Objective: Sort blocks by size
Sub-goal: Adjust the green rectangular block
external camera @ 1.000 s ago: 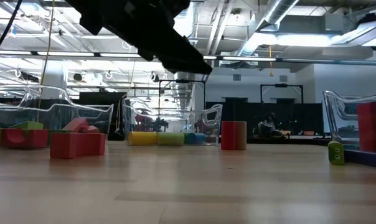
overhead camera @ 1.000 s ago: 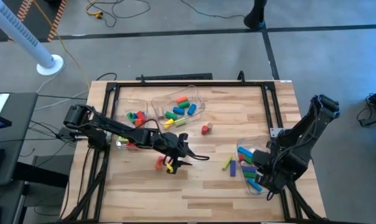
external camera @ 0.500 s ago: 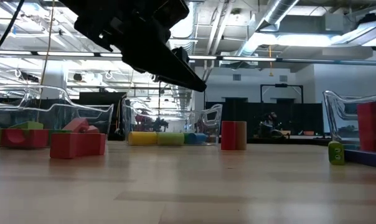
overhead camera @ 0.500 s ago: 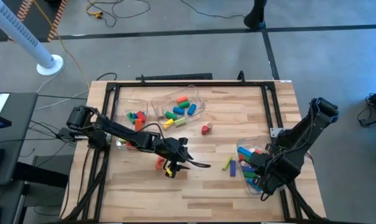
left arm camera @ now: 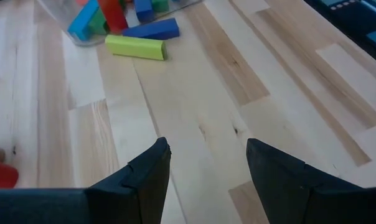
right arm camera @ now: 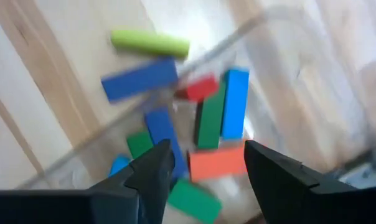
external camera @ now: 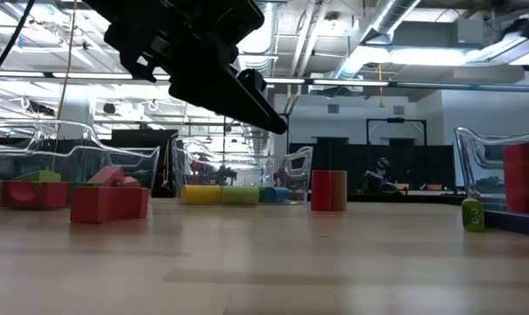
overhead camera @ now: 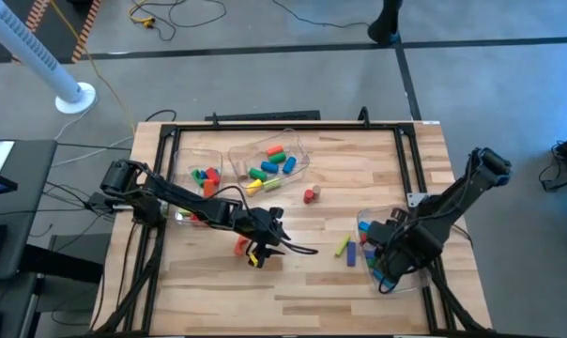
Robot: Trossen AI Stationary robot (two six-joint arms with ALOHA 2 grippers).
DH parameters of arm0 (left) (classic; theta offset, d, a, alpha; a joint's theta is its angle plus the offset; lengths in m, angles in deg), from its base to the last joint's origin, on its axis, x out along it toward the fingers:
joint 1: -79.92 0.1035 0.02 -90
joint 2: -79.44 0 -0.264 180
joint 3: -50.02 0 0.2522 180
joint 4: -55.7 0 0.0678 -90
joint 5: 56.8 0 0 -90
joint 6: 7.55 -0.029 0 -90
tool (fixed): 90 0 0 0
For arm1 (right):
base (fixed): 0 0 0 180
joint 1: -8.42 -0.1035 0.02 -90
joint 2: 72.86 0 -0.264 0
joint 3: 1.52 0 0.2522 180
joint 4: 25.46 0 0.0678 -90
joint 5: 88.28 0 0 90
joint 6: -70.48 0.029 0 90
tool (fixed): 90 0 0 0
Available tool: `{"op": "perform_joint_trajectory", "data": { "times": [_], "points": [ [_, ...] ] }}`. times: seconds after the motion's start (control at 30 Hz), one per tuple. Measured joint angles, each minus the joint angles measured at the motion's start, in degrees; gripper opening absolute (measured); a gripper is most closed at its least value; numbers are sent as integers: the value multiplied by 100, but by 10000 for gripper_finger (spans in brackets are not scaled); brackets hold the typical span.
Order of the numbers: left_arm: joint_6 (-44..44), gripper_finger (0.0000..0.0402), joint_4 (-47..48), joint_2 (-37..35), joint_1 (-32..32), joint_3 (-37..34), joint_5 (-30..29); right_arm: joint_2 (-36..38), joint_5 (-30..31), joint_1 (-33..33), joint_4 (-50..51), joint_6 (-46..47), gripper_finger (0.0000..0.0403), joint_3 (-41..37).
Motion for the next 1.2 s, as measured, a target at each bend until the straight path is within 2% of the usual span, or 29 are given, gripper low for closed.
{"op": "perform_joint_trajectory", "data": {
  "times": [0.17,0.33,0.53,0.77,0.9,1.2],
  "points": [
    [-34,206,39,0,0,0,0,1,587,300,-276,-771,227,300],
    [-46,206,131,0,0,0,2,-89,600,808,-1323,-1880,226,326],
    [-41,206,185,0,0,0,2,-591,-300,1459,-2369,-3417,231,326],
    [51,206,367,0,-2,0,4,-1343,-1429,2029,-2458,-4215,231,326],
    [63,206,391,0,-17,0,4,-1714,-1617,2191,-2421,-4555,231,326],
    [72,206,450,-2,-39,0,7,-2359,-1608,2214,-1884,-4943,231,326]
  ]
}}
